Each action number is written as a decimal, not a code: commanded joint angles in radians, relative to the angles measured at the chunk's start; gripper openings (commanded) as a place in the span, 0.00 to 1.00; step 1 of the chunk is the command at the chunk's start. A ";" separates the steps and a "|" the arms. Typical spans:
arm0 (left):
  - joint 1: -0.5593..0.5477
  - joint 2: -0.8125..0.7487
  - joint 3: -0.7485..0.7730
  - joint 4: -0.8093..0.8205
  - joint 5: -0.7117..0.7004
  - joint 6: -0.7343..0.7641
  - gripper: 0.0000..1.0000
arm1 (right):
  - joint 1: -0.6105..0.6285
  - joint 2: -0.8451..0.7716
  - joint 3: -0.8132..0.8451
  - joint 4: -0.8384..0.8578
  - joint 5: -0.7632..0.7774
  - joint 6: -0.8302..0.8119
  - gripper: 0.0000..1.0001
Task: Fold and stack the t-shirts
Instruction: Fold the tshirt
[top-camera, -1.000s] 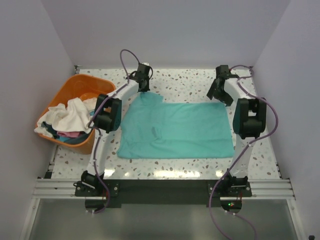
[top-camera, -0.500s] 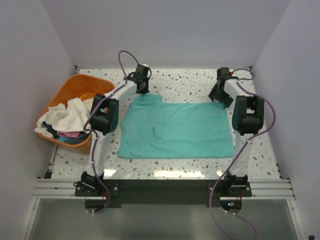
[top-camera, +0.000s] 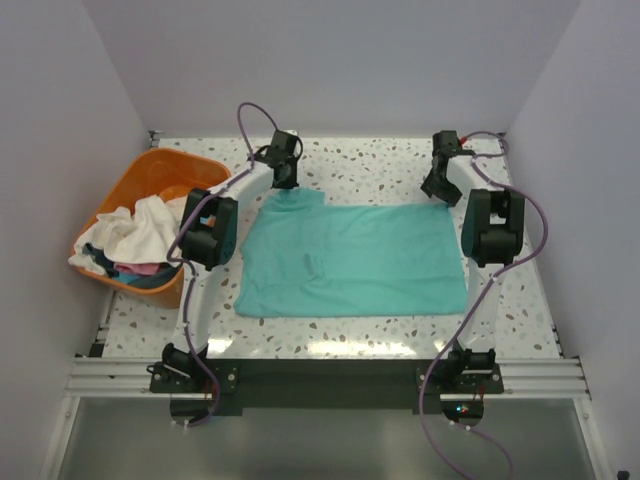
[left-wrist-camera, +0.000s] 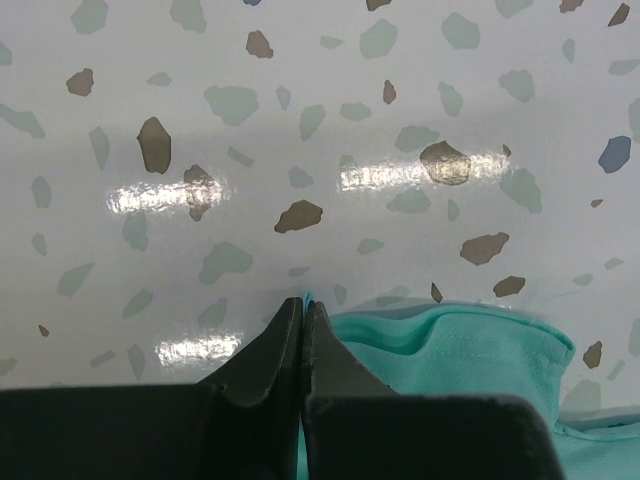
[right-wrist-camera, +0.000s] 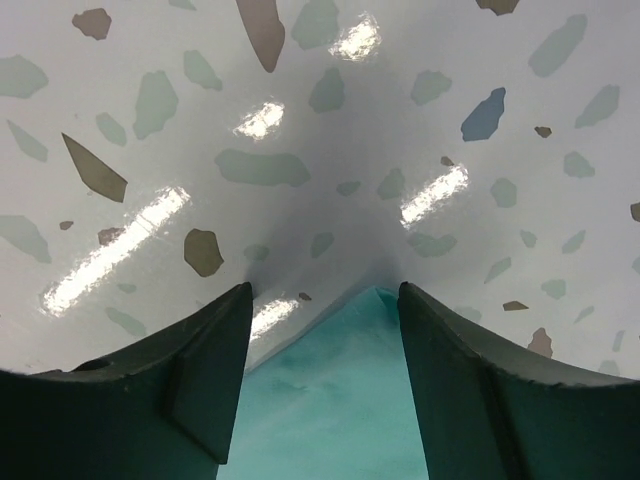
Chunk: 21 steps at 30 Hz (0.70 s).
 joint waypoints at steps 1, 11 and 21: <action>-0.002 -0.063 -0.007 0.037 0.008 0.020 0.00 | -0.004 -0.002 -0.048 0.003 0.005 -0.017 0.60; -0.004 -0.108 -0.029 0.047 0.025 0.014 0.00 | -0.004 -0.059 -0.103 0.024 0.025 -0.028 0.06; -0.035 -0.279 -0.244 0.132 0.042 -0.010 0.00 | 0.002 -0.218 -0.246 0.112 -0.001 -0.091 0.00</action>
